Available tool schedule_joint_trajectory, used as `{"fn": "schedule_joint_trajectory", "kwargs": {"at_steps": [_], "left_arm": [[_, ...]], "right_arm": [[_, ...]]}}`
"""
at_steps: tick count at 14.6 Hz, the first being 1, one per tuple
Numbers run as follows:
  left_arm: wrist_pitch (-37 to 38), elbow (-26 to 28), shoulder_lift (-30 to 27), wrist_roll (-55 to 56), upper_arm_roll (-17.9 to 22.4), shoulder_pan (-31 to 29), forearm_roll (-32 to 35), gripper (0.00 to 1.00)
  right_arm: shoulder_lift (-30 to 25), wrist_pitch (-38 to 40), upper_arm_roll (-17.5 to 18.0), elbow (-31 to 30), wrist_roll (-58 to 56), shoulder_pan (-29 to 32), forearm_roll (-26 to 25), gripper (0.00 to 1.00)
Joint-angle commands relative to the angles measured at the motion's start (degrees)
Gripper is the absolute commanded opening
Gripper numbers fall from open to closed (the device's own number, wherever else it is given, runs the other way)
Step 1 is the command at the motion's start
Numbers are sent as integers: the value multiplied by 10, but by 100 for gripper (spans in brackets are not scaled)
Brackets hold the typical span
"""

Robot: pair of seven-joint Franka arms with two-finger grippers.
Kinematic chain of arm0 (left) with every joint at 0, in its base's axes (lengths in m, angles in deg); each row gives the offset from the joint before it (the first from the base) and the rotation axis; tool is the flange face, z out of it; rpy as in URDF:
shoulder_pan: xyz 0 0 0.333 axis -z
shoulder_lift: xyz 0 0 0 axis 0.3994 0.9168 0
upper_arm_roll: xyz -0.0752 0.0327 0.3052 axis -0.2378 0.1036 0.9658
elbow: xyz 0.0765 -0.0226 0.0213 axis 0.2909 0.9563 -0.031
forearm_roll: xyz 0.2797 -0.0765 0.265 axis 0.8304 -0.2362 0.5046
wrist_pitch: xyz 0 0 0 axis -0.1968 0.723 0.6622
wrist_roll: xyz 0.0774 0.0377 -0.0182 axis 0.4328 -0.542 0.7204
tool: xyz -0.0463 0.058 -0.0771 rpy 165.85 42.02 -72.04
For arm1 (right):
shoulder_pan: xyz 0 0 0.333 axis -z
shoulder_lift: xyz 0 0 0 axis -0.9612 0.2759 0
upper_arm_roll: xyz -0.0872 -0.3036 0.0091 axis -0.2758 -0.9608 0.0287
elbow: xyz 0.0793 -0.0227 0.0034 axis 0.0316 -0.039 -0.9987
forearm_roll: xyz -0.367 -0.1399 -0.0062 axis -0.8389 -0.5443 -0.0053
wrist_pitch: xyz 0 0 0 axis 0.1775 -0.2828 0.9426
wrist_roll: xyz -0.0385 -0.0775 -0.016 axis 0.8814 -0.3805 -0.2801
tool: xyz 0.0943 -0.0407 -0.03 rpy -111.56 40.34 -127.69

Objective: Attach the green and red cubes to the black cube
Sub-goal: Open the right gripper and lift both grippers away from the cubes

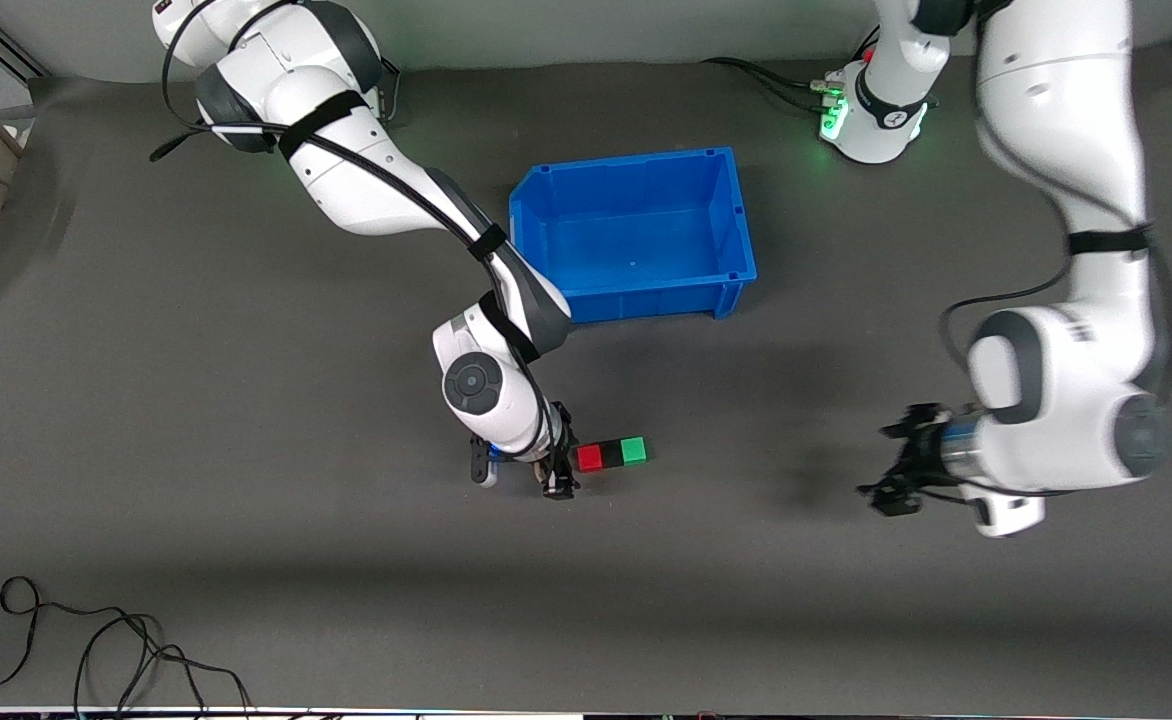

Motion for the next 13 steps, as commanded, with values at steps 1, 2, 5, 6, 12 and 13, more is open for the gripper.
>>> {"fn": "schedule_joint_trajectory", "kwargs": {"at_steps": [1, 2, 5, 6, 12, 13], "left_arm": [[50, 18, -57, -106, -4, -33, 46, 100], [70, 18, -71, -152, -4, -41, 61, 100], [117, 16, -113, -250, -2, -56, 85, 100], [125, 16, -129, -296, -4, -54, 115, 100], [143, 27, -215, -500, -7, -22, 214, 100], [146, 35, -231, -501, -7, -21, 215, 100]], "right_arm": [[-46, 68, -5, 12, -42, 22, -3, 74], [-64, 98, -4, 20, -71, 34, -2, 74], [-130, 177, -5, 19, -151, 59, -3, 74], [-153, 211, -5, 16, -187, 67, -3, 74], [-271, 421, -5, 12, -378, 139, -3, 78], [-289, 462, -5, 10, -421, 152, -3, 78]]}}
